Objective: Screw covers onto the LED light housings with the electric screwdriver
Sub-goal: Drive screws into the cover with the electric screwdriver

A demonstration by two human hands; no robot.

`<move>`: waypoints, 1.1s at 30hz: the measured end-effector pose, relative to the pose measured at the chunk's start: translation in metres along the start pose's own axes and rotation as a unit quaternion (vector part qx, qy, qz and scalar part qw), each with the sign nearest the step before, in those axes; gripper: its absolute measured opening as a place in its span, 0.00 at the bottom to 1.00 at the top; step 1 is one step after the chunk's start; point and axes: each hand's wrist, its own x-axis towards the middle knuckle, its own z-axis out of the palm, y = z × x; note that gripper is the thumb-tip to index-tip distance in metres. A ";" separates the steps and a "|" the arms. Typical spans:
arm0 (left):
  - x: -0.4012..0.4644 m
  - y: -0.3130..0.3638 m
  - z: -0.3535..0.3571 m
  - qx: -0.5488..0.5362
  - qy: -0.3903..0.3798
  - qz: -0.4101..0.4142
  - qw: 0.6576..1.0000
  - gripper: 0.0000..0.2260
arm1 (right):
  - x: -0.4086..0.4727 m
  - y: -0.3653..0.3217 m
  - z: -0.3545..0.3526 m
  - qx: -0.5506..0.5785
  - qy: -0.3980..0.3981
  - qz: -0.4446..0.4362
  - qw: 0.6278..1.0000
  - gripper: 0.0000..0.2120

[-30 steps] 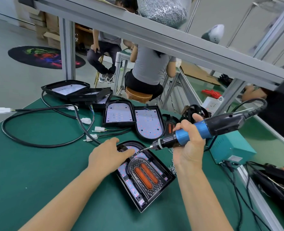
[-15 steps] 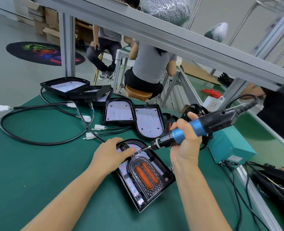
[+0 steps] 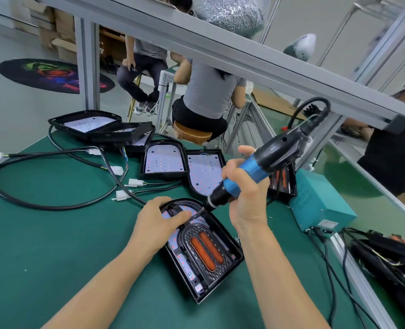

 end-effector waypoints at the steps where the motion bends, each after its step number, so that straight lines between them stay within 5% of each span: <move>1: 0.000 -0.001 0.000 -0.004 0.004 -0.005 1.000 0.19 | 0.000 0.000 0.001 -0.004 -0.017 0.002 1.000 0.19; 15: 0.000 -0.001 0.003 -0.013 0.016 -0.008 1.000 0.17 | 0.002 0.001 -0.004 0.010 -0.028 0.014 0.999 0.16; 28: -0.002 0.002 0.003 -0.014 0.024 -0.003 1.000 0.11 | 0.002 -0.002 -0.006 0.021 -0.127 0.039 0.991 0.18; 33: -0.003 0.000 0.003 -0.007 0.020 -0.005 1.000 0.12 | -0.002 -0.001 -0.008 0.047 -0.059 0.028 0.997 0.19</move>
